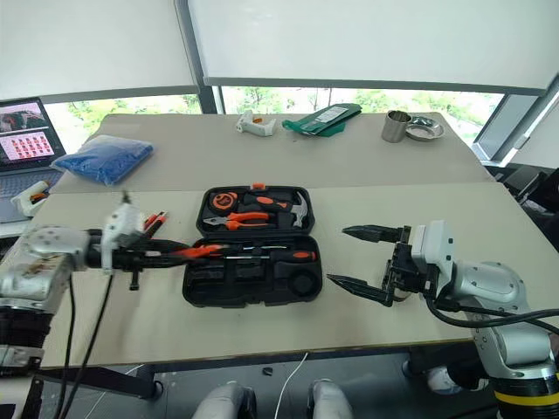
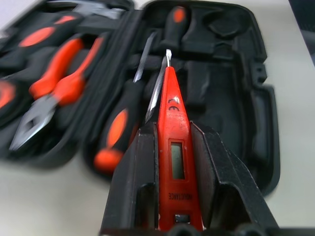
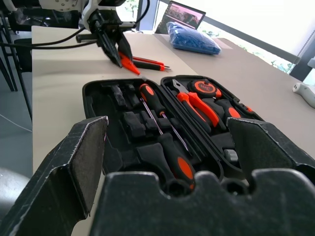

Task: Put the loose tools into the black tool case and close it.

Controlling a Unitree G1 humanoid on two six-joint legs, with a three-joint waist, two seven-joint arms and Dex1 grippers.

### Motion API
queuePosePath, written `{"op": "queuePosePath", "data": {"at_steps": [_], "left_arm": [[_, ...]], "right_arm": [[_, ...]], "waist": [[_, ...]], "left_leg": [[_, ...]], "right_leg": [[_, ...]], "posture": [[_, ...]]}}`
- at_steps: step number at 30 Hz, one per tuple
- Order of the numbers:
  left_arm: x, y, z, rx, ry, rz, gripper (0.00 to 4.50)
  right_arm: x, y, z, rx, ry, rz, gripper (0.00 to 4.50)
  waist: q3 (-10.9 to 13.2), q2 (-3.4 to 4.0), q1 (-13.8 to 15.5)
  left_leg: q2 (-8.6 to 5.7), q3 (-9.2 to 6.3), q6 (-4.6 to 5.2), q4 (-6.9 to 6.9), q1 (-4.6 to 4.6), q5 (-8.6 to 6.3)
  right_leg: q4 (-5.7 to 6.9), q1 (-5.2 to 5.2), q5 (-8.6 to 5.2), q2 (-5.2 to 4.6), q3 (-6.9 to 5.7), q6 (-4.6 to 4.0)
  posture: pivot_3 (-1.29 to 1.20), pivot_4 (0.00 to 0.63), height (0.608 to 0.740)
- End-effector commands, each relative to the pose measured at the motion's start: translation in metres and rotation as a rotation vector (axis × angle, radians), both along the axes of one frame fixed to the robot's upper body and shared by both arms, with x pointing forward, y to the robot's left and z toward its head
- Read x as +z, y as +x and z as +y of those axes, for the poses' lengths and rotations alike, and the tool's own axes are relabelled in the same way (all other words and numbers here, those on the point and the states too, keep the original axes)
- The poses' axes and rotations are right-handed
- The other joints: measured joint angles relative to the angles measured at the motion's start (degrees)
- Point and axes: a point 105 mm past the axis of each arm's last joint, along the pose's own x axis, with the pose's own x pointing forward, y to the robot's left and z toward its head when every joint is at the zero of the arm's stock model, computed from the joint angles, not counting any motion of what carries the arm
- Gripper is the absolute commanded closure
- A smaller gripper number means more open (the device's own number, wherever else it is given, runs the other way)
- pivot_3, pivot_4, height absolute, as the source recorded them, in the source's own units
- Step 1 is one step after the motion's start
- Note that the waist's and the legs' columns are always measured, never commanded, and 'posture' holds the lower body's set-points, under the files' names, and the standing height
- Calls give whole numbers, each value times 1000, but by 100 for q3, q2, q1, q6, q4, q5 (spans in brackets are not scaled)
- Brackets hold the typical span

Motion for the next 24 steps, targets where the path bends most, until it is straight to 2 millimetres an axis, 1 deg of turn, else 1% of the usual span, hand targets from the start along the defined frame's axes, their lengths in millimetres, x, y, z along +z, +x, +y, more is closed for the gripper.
{"op": "queuePosePath", "data": {"at_steps": [1,4,6,11,13,16,24], "left_arm": [[1,0,-23,-42,96,-40,4005],[-9,3,-29,-54,160,-47,4005],[-13,8,-29,-37,168,-45,4005],[-20,12,-28,-47,230,-49,4005],[-22,13,-28,-54,261,-59,4005],[-20,16,-31,-47,252,-51,4005],[-25,18,-39,-69,257,-35,4005]], "right_arm": [[0,-2,0,24,-52,6,0],[-3,0,0,26,-78,26,0],[-2,2,0,23,-81,20,0],[-3,2,1,24,-88,20,0],[-3,1,1,21,-86,20,0],[-3,0,1,16,-82,23,0],[-5,0,2,14,-74,31,0]], "waist": [[0,-1,3],[0,-1,-1],[1,-1,0],[1,-2,10],[1,-2,10],[1,-2,18],[1,-2,32]], "left_leg": [[-1,0,-2,0,2,2],[-3,-1,-3,0,10,3],[-3,-1,-3,0,13,3],[-5,-3,-3,1,13,4],[-6,-2,-2,1,11,4],[-7,-2,-2,2,11,4],[-7,-3,-2,12,11,4]], "right_leg": [[4,0,0,1,0,0],[12,1,-1,0,11,-1],[13,1,-1,2,14,-1],[17,1,-1,0,15,-2],[15,1,-1,-1,15,-1],[15,1,-1,-2,15,-1],[25,2,-2,-2,16,-1]], "posture": [[0,150,740],[0,150,740],[0,150,740],[0,150,740],[0,150,740],[0,150,740],[0,150,740]]}}
